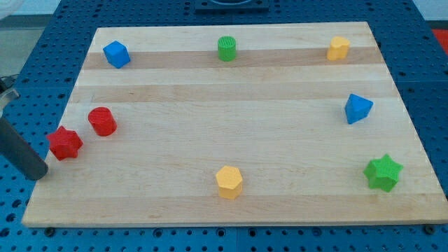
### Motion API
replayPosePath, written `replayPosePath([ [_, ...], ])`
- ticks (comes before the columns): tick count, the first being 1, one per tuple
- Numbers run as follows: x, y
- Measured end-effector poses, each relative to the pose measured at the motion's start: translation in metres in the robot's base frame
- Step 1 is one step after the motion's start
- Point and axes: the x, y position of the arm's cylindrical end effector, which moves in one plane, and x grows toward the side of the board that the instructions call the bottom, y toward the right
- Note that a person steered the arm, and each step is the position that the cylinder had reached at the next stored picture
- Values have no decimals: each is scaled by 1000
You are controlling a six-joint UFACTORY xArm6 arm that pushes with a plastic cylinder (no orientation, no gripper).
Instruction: Place the red star towards the left side of the red circle
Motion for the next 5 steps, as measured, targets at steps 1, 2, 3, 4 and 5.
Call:
replayPosePath([
  [1,-3,0],
  [2,-13,0],
  [3,-20,0],
  [4,-32,10],
  [5,-81,31],
])
